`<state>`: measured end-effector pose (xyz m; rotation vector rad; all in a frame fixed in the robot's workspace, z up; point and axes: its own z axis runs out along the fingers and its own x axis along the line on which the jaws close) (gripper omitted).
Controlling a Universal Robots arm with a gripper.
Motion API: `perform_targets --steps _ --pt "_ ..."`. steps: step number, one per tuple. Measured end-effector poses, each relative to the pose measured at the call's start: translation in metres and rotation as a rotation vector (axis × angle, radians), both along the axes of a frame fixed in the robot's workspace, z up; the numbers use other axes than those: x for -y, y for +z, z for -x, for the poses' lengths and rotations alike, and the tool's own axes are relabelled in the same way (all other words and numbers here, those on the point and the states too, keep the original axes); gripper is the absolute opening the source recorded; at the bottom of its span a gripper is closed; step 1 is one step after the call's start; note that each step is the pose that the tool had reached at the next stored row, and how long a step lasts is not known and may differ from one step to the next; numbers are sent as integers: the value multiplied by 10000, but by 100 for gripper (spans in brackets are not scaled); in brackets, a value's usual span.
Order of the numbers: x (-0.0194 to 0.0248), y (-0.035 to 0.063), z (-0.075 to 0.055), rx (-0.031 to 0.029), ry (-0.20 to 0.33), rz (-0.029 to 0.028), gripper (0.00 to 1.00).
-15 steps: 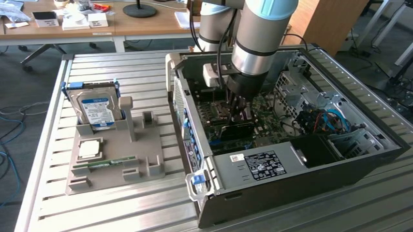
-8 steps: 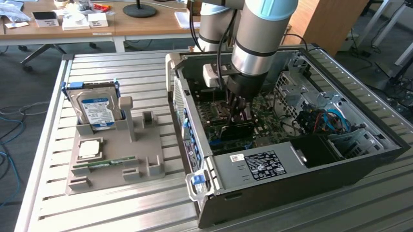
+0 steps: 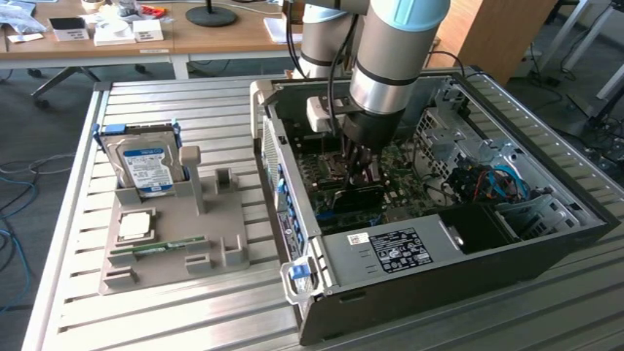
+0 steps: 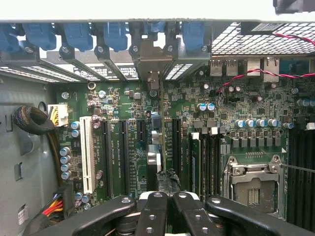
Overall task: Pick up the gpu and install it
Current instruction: 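Press down on the gpu until it lock into place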
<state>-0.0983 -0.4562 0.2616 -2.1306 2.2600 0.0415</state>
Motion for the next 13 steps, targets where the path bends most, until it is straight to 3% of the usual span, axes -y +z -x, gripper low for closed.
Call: perform_targets --steps 13 --pt "0 -15 4 6 1 4 11"
